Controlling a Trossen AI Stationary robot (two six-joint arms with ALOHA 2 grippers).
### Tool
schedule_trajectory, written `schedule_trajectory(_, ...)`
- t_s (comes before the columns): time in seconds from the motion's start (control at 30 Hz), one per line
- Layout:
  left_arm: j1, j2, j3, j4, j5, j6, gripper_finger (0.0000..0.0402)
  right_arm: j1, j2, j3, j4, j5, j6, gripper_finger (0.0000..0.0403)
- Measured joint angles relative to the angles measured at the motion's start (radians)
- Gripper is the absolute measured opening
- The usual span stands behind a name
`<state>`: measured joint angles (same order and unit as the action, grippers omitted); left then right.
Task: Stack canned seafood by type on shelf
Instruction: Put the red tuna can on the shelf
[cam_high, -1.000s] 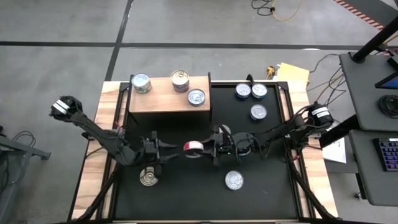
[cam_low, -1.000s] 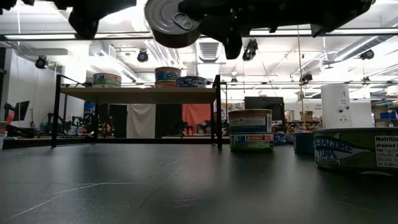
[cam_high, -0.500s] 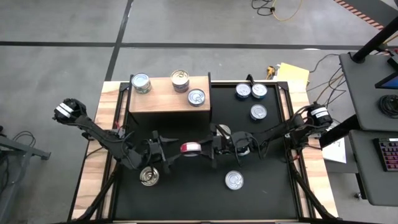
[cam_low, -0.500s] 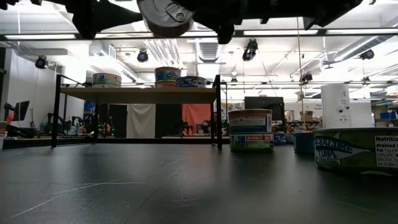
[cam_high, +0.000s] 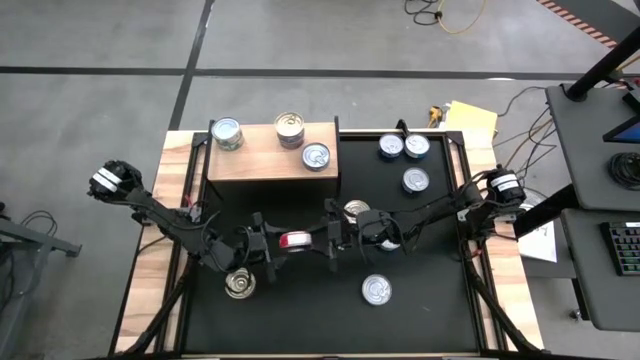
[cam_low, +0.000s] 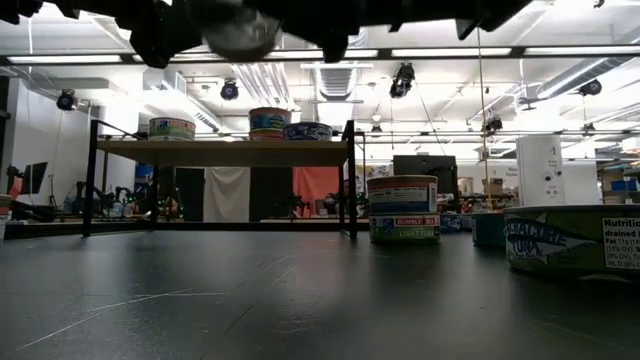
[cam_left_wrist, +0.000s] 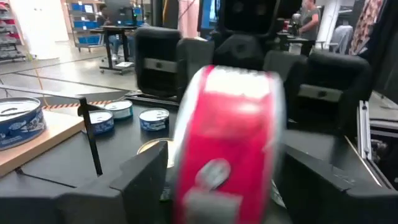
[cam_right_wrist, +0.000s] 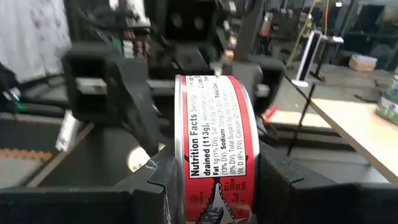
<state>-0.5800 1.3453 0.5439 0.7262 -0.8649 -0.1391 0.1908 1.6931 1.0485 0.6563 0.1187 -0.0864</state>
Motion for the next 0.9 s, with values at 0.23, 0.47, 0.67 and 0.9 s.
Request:
schedule_trajectory(0.23, -0.002, -0.001, -0.002, -0.010, 0.015, -0.001, 0.0169, -0.002, 0.055, 0.052, -0.028, -0.016, -0.019, 0.0130)
schedule_trajectory(0.47, -0.005, -0.002, -0.004, -0.028, 0.020, 0.002, 0.0114, -0.009, 0.062, 0.053, -0.029, -0.036, -0.015, 0.0130)
schedule_trajectory(0.67, -0.003, -0.003, -0.004, -0.027, 0.028, -0.005, 0.0110, -0.012, 0.054, 0.042, -0.023, -0.041, 0.004, 0.0127)
schedule_trajectory(0.9, -0.002, -0.004, -0.004, -0.018, 0.024, -0.048, 0.0110, -0.014, 0.054, 0.042, -0.018, -0.035, 0.012, 0.0142)
